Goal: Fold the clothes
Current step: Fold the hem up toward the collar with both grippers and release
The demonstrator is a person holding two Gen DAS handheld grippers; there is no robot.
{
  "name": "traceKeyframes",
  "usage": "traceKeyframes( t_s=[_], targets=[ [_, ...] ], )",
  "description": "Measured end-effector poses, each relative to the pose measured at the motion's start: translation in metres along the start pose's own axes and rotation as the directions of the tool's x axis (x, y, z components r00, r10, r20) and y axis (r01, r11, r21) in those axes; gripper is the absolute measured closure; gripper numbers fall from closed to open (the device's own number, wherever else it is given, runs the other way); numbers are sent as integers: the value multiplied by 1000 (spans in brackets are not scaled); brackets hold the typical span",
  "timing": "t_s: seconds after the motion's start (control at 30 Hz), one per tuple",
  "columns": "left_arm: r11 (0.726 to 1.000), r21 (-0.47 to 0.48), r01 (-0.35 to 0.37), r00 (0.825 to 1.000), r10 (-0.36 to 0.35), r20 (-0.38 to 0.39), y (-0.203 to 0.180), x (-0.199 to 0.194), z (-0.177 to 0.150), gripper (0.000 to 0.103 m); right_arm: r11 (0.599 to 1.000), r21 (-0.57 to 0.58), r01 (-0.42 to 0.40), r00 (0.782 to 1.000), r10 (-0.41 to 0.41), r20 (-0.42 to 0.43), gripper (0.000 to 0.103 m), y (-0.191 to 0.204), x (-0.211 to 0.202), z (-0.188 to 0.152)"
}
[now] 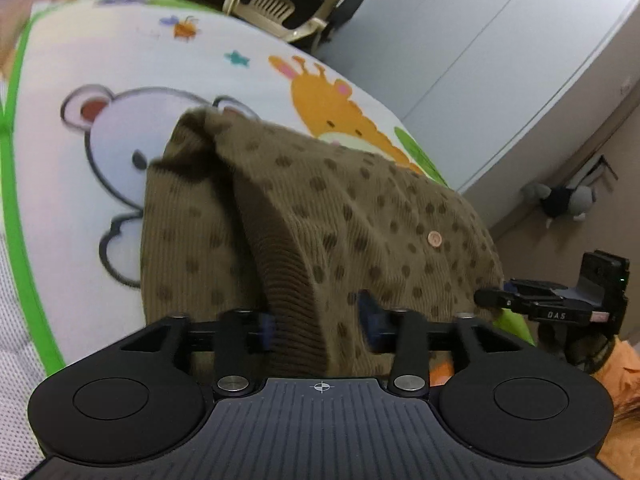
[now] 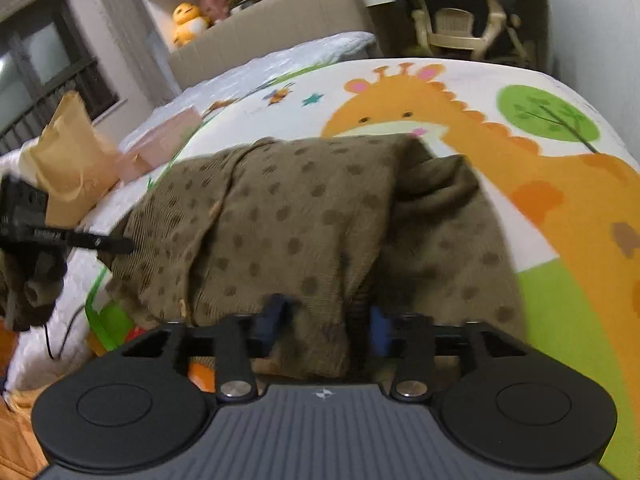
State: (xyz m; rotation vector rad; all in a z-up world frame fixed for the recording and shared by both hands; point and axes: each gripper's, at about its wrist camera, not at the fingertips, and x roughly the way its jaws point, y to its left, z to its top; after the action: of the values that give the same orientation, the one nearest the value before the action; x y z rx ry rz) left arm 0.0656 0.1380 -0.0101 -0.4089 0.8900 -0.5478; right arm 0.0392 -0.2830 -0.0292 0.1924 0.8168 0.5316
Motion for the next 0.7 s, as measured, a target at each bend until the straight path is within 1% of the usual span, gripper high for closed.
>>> traceKeyframes(
  t_s=[0.03, 0.07, 0.1, 0.13, 0.17, 0.2, 0.23, 0.3, 0.33, 0.37, 0.43, 0.5, 0.53, 0.57, 0.6, 0.63, 0.7],
  targets=[
    [1000, -14, 17, 1000, -17, 10, 5, -2, 3, 36, 1000, 25, -7, 1000, 6, 23, 38, -6, -5, 7],
    [999, -31, 30, 999, -29, 30, 9, -1, 11, 31, 999, 49, -14, 999, 12, 46, 35, -12, -11, 14],
    [998, -47, 44, 998, -42, 49, 13, -1, 18, 22, 996, 80, -29, 997, 23, 70, 33, -19, -15, 22],
    [996, -64, 58, 996, -54, 69, 17, -1, 26, 16, 990, 127, -57, 995, 47, 87, 30, -26, -14, 30],
    [994, -80, 73, 994, -66, 89, 20, -1, 33, 15, 980, 178, -87, 993, 72, 90, 25, -34, -10, 38],
    [992, -96, 87, 991, -77, 107, 24, 0, 41, 12, 966, 229, -116, 991, 97, 95, 24, -41, -5, 45],
    [989, -118, 93, 992, -81, 100, 28, 9, 48, 10, 949, 281, -140, 989, 119, 90, 23, -49, 3, 52],
    [984, -151, 93, 994, -83, 72, 35, 28, 59, 10, 917, 366, -160, 987, 158, 35, 23, -57, 30, 61],
    [982, -166, 93, 995, -85, 57, 39, 39, 64, 10, 899, 398, -180, 980, 198, -3, 23, -62, 47, 68],
    [979, -178, 102, 994, -94, 49, 42, 49, 69, 10, 885, 415, -211, 969, 245, -30, 23, -64, 64, 77],
    [974, -198, 106, 994, -100, 40, 50, 68, 84, 10, 872, 410, -269, 949, 312, -42, 21, -63, 94, 103],
    [977, -194, 90, 994, -78, 72, 53, 79, 103, 10, 890, 363, -275, 956, 292, 9, 21, -58, 116, 137],
    [979, -187, 76, 993, -57, 104, 55, 82, 115, 10, 908, 324, -266, 963, 262, 57, 22, -54, 123, 151],
    [982, -180, 60, 990, -35, 136, 57, 85, 126, 10, 934, 264, -240, 969, 216, 117, 26, -49, 127, 163],
    [987, -159, 29, 984, 0, 179, 58, 85, 136, 11, 960, 198, -198, 970, 163, 181, 28, -43, 131, 174],
    [991, -129, -21, 973, 50, 224, 58, 85, 147, 11, 981, 134, -139, 967, 105, 232, 28, -37, 134, 182],
    [990, -82, -116, 954, 134, 268, 59, 86, 161, 11, 997, 67, -47, 963, 27, 267, 28, -32, 141, 192]
  ],
)
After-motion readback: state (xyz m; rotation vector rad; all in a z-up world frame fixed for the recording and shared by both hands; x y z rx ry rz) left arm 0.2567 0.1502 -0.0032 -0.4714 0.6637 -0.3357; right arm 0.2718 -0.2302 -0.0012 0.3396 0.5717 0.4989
